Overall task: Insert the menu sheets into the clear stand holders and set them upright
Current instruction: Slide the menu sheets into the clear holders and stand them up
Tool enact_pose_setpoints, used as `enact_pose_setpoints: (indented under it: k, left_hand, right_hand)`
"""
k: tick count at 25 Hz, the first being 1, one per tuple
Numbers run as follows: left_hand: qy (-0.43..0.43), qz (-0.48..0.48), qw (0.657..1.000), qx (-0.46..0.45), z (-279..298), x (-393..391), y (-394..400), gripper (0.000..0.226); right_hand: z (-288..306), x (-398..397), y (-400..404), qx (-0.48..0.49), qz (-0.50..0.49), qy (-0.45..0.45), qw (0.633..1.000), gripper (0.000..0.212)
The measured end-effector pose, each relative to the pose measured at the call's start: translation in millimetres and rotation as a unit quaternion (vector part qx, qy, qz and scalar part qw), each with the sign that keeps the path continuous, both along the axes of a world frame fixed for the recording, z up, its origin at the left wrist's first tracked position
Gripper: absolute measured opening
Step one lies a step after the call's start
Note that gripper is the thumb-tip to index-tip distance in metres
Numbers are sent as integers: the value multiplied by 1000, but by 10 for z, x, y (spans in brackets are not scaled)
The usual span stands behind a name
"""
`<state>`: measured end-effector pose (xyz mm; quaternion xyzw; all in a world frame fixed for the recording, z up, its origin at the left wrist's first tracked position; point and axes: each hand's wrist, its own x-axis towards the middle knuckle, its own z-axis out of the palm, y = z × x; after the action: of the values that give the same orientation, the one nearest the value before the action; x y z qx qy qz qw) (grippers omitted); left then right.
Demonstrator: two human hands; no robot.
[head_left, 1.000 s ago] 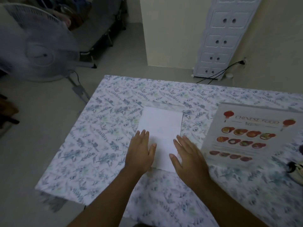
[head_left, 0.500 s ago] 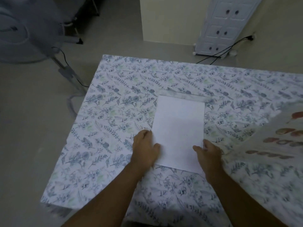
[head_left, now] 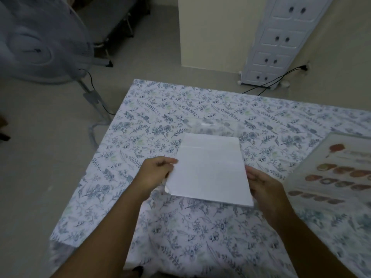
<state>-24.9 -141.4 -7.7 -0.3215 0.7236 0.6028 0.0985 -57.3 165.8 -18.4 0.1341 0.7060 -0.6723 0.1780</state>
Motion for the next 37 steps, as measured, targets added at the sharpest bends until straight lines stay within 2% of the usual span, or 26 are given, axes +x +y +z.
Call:
enact_pose_setpoints:
  k: [2,4,6,8,10,12,15,18,22,32,37]
  left_hand:
    - [53,3,998,22,288,-28,2,19]
    - [110,-9,994,9,532,-82,13,18]
    - [150,-65,981,-108,660,-160,5,13]
    - [182,-115,949,-229,713,-236,-15,18]
    - [210,-125,930,-276,704,-260,-24,22]
    - [218,-101,945,-220,676,-227,-22,26]
    - [220,-55,963,-146,543,-177,-27,31]
    - [213,-34,965,-152,369,-160,-25,33]
    - [221,15,963,-155,273,-145,56,19]
    - [247,29,954,-166,184,-136,102,23]
    - [239,18,951,-196,274,-39,153,28]
  right_hand:
    - [189,-60,62,64,30,108,992,44]
    - [313,-198,46,149,2,186,971,29]
    - [427,-334,-18,232,-10,259,938,14]
    - [516,-425,-81,263,-11,298,918,13]
    - [564,-446,-126,213,-13,278,936,13]
    - [527,-402,-184,159,-15,244,957,8]
    - [429,-302,-284,149,-15,237,960,8]
    - [348,-219,-374,162,-28,231,959,8]
    - [251,-177,-425,200,-39,253,946,7]
    - [168,-160,-490,239,-62,275,929,14]
    - [316,-70,-474,245,-18,273,930,16]
